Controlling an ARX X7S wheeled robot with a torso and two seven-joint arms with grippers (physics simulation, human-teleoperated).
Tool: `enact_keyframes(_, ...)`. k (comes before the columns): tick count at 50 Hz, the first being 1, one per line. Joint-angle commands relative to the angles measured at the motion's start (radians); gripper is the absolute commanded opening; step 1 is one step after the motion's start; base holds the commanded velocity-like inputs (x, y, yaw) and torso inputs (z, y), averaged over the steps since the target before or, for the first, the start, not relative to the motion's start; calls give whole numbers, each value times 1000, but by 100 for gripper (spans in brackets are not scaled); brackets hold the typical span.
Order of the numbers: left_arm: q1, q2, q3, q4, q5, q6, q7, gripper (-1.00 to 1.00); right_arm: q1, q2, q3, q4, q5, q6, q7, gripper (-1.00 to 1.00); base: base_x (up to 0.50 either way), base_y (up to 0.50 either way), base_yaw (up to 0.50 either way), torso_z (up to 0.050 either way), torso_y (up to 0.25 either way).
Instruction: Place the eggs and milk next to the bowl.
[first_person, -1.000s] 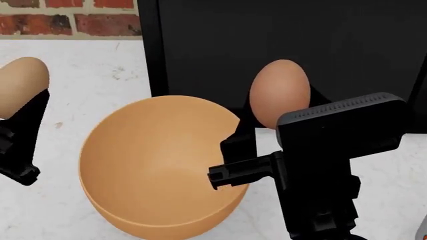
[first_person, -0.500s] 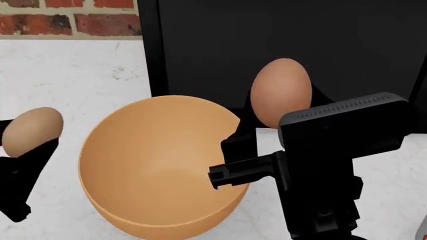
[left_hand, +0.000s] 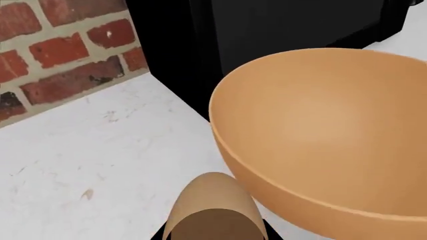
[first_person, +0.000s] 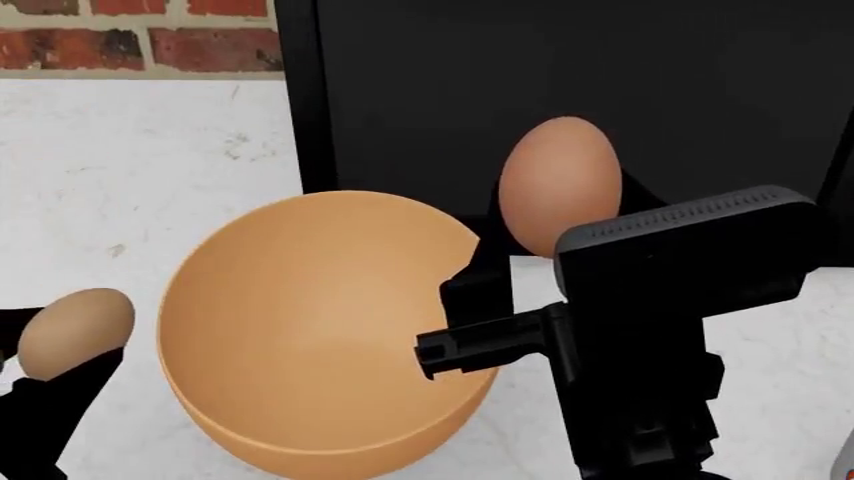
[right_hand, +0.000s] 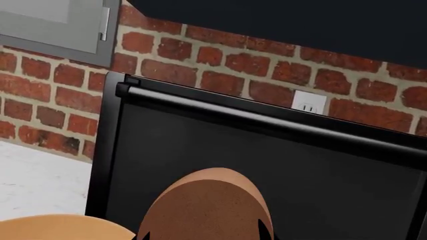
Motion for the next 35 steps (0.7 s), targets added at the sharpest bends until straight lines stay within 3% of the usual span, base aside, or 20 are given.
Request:
enact_keyframes(1,41,-2,22,-21,17,29,7,-100,3,2,-4,-5,-15,6,-10,-100,0,0,0,0,0)
enact_keyframes(35,91,21,92,-89,94,108,61,-100,6,7,-12,2,-9,-3,-2,-100,0,0,0,0,0)
